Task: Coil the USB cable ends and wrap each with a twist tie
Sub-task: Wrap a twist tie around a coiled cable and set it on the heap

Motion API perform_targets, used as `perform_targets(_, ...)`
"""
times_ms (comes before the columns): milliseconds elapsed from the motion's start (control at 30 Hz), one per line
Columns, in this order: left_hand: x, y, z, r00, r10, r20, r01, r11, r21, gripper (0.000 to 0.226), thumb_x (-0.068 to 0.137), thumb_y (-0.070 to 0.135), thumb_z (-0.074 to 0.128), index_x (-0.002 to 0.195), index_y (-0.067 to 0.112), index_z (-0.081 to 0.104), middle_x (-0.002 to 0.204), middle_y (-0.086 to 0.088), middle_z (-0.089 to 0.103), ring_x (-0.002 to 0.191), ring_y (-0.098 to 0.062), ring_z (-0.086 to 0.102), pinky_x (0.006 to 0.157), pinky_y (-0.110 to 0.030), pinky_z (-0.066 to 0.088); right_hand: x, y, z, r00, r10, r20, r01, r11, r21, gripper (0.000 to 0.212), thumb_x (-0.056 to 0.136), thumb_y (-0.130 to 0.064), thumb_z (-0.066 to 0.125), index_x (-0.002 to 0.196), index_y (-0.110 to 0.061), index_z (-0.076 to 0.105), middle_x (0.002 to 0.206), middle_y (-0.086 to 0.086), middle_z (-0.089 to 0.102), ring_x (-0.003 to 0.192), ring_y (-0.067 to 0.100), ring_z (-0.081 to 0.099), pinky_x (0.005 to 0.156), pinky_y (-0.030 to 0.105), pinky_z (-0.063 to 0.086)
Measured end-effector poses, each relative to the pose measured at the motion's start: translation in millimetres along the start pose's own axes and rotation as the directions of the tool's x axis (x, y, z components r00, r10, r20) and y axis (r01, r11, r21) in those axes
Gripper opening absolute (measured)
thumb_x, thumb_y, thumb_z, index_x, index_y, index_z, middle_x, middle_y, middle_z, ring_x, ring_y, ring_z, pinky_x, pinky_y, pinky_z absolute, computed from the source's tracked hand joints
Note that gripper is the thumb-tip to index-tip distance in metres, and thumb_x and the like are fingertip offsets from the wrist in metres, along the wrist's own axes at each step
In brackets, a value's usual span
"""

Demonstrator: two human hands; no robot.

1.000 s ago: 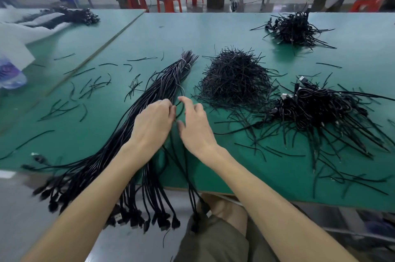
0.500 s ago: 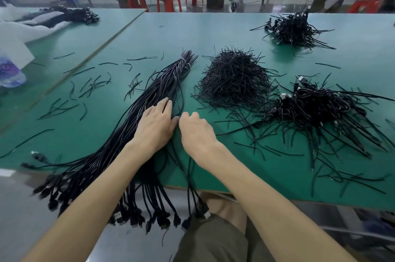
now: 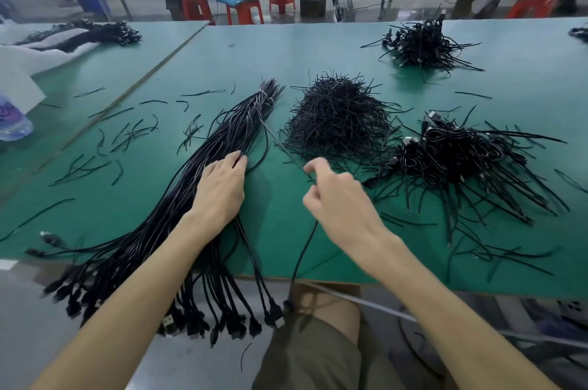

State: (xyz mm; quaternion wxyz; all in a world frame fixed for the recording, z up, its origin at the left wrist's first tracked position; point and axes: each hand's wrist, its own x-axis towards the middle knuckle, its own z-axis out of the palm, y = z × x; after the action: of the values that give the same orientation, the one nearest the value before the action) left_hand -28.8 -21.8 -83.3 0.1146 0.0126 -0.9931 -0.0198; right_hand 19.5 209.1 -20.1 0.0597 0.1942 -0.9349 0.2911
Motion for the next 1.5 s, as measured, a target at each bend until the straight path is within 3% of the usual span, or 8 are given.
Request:
perform_targets(167, 0.4, -1.0, -1.1, 1.000, -0.003, -0.008, 0.003, 1.000, -0.002, 0.063, 0.097, -0.007, 0.039, 0.158, 0.006, 0.030, 0.164, -0.008, 0.031, 0.150, -0.024, 0.032, 0.122, -0.038, 0.025, 2.0, 32.8, -37.6, 0.946, 0.268, -0.182, -0.108, 0.791, 0.603, 0.021, 0.088, -0.003, 0.057, 0.096, -0.018, 0.071, 0.050, -0.003, 0.061, 0.039, 0.006, 0.048, 0.038, 0.022, 0.037)
perform_targets(367, -2.1, 3.3, -5.8, 0.997, 0.060, 0.041, -0.061, 0.998, 0.026, 0.058, 0.097, -0.006, 0.041, 0.154, 0.006, 0.037, 0.163, -0.012, 0.030, 0.150, -0.027, 0.030, 0.124, -0.045, 0.021, 3.2, 75.5, -62.3, 0.777, 0.591, -0.215, -0.101, 0.454, 0.885, 0.022, 0.094, 0.003, 0.050, 0.094, -0.008, 0.069, 0.051, -0.005, 0.056, 0.039, 0.010, 0.041, 0.037, 0.020, 0.032)
perform_targets(533, -9.9, 22.3, -18.0, 0.995, 0.097, 0.010, -0.097, 0.995, -0.017, 0.043, 0.108, 0.018, 0.042, 0.148, 0.006, 0.045, 0.162, -0.019, 0.026, 0.153, -0.033, 0.022, 0.126, -0.056, 0.010, 13.3, 82.6, -66.5, 0.769, 0.635, -0.073, -0.045, 0.167, 0.985, 0.019, 0.101, 0.006, 0.048, 0.101, 0.000, 0.066, 0.073, 0.007, 0.066, 0.057, 0.012, 0.067, 0.056, 0.022, 0.056)
perform_targets(767, -23.8, 68.4, -36.5, 0.968, 0.184, -0.169, -0.202, 0.974, -0.100, 0.060, 0.108, 0.042, 0.037, 0.156, 0.008, 0.033, 0.169, -0.019, -0.010, 0.156, -0.029, -0.016, 0.125, -0.053, -0.011, 10.7, 88.4, -59.4, 0.773, 0.622, 0.123, 0.043, -0.244, 0.969, 0.017, 0.101, 0.010, 0.044, 0.101, 0.005, 0.060, 0.104, 0.029, 0.066, 0.086, 0.033, 0.076, 0.069, 0.028, 0.061)
perform_targets(933, -28.5, 105.6, -39.4, 0.973, 0.230, 0.031, -0.183, 0.844, -0.503, 0.059, 0.104, 0.056, 0.031, 0.151, 0.022, 0.044, 0.154, 0.003, 0.044, 0.147, -0.010, 0.030, 0.125, -0.039, -0.002, 3.1, 89.0, -60.3, 0.770, 0.586, 0.253, 0.059, -0.460, 0.886, 0.015, 0.101, 0.009, 0.047, 0.101, 0.006, 0.061, 0.096, 0.028, 0.072, 0.086, 0.033, 0.076, 0.067, 0.029, 0.062)
perform_targets(1033, -31.3, 123.4, -36.2, 0.988, 0.149, -0.040, -0.144, 0.792, -0.594, 0.032, 0.106, 0.042, 0.046, 0.127, 0.024, 0.062, 0.121, 0.007, 0.056, 0.118, -0.009, 0.048, 0.114, -0.037, 0.022, -2.7, 89.2, -62.8, 0.781, 0.551, 0.293, 0.053, -0.527, 0.848, 0.016, 0.102, 0.008, 0.045, 0.104, 0.005, 0.061, 0.092, 0.025, 0.074, 0.088, 0.032, 0.076, 0.068, 0.029, 0.062)
perform_targets(1200, -32.9, 147.7, -46.0, 0.990, 0.107, 0.091, 0.036, 0.431, -0.902, 0.025, 0.104, 0.045, 0.053, 0.099, 0.028, 0.070, 0.081, 0.002, 0.071, 0.078, -0.013, 0.069, 0.079, -0.037, 0.056, -17.5, 82.7, -61.8, 0.801, 0.515, 0.306, 0.008, -0.521, 0.854, 0.016, 0.102, 0.007, 0.045, 0.106, 0.003, 0.060, 0.092, 0.023, 0.074, 0.090, 0.029, 0.076, 0.068, 0.026, 0.061)
perform_targets(1500, -30.4, 138.9, -55.9, 0.991, 0.112, -0.069, -0.120, 0.562, -0.819, 0.016, 0.098, 0.029, 0.068, 0.085, 0.035, 0.074, 0.098, 0.007, 0.059, 0.088, -0.006, 0.055, 0.080, -0.011, 0.040, -50.2, 76.0, -71.0, 0.820, 0.460, 0.341, -0.113, -0.453, 0.884, 0.018, 0.099, 0.000, 0.048, 0.107, 0.000, 0.064, 0.074, 0.006, 0.068, 0.064, 0.010, 0.069, 0.059, 0.014, 0.055)
